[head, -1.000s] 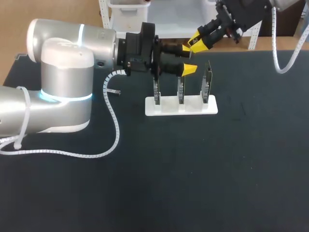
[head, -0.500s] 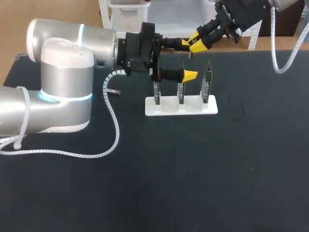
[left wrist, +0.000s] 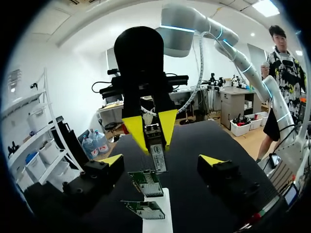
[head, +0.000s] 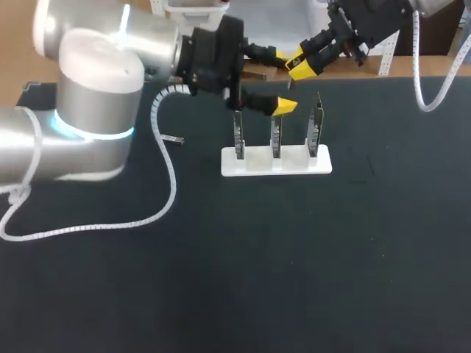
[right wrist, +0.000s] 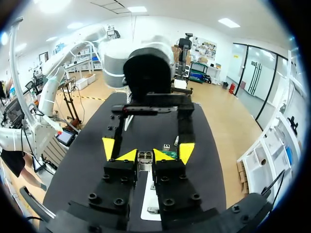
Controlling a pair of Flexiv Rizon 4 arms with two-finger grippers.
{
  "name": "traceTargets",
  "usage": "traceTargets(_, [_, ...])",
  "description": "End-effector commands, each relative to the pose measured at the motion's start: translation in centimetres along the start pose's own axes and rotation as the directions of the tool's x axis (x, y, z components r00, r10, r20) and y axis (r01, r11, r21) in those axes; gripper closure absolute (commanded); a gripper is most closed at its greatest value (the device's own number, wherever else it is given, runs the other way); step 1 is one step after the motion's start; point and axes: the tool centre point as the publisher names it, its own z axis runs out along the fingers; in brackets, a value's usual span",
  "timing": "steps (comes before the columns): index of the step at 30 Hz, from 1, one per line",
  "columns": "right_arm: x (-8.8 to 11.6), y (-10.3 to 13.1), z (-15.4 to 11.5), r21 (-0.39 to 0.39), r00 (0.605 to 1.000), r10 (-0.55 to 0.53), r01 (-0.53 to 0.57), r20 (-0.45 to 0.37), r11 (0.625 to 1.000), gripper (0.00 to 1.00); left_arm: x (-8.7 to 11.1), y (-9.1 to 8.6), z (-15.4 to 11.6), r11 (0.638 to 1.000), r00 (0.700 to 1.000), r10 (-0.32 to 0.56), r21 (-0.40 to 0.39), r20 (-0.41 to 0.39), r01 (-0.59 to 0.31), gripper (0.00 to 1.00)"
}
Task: Pick up the optical module with the left hand, and insert it into the network port with the right hand.
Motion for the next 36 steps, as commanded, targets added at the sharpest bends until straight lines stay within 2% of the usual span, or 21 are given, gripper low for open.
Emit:
traceTargets(1, [0.0,0.1,0.0,0.002,1.0,-0.001,0.001,0.001,1.0,1.0,0.0,0.8,-1.3,0.997,0.997,-0.011,0.073,-0.074,0.017,0.0])
traceTargets(9, [0.0,0.1,0.0,0.002,1.0,-0.001,0.001,0.001,1.0,1.0,1.3,1.5,-3.0,0.994,0.991,-0.033,0.098,-0.132,0.046,0.0])
traceTargets(16, [0.0,0.1,0.0,0.002,1.0,-0.001,0.001,0.001,1.0,1.0,2.3,2.5,-4.5,0.996,0.983,-0.044,0.066,-0.179,0.057,0.0])
traceTargets(26, [0.0,0.1,0.0,0.002,1.0,-0.001,0.001,0.001,1.0,1.0,2.9,3.6,-5.2,0.997,0.969,-0.038,0.052,-0.243,0.052,0.0])
traceTargets(29, [0.0,0.1,0.0,0.002,1.0,-0.001,0.001,0.001,1.0,1.0,3.0,3.9,-5.5,0.998,0.976,-0.038,0.045,-0.213,0.049,0.0])
traceTargets(36, [0.0,0.1,0.0,0.002,1.0,-0.001,0.001,0.001,1.0,1.0,3.0,3.9,-5.5,0.998,0.976,-0.038,0.045,-0.213,0.049,0.0])
